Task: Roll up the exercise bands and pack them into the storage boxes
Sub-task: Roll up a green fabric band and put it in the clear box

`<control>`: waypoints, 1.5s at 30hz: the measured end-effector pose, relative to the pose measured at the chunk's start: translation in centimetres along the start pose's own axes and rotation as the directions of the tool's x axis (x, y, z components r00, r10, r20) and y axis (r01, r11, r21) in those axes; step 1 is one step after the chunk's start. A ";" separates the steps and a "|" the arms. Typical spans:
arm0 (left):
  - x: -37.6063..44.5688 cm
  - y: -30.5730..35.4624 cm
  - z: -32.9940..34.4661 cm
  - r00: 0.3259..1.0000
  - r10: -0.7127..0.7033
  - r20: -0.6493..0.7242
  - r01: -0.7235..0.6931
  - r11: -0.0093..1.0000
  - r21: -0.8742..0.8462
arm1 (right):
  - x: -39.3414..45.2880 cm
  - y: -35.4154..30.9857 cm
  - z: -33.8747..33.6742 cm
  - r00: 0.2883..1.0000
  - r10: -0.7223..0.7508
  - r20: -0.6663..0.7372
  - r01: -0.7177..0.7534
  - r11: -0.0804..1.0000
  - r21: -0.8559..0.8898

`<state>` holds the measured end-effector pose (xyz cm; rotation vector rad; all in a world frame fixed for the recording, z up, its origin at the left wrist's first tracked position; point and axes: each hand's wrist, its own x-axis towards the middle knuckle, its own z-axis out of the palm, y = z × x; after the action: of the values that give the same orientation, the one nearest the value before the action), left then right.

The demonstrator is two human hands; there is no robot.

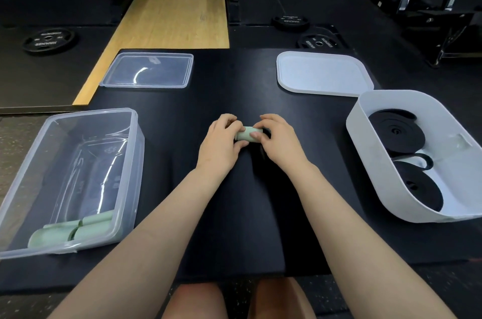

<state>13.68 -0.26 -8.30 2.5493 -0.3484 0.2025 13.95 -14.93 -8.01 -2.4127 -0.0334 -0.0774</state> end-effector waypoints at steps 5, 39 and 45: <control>1.2 0.1 -0.3 0.994 -0.079 0.075 0.089 0.987 -0.131 | 0.3 -0.1 -0.1 0.993 0.104 0.050 -0.111 0.980 0.165; -7.5 -3.3 -16.4 0.998 -0.059 -0.020 0.057 0.993 -0.106 | -6.5 -15.4 -0.7 0.967 -0.209 0.143 0.194 0.974 0.115; -11.3 -8.0 -21.2 0.985 -0.175 0.007 0.175 0.981 -0.084 | -7.3 -21.4 3.8 0.913 -0.306 0.270 0.304 0.951 0.049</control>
<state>3.70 20.08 2.91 2.4796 -0.1278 0.1194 5.87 3.57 2.85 -2.3756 -0.5393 0.1161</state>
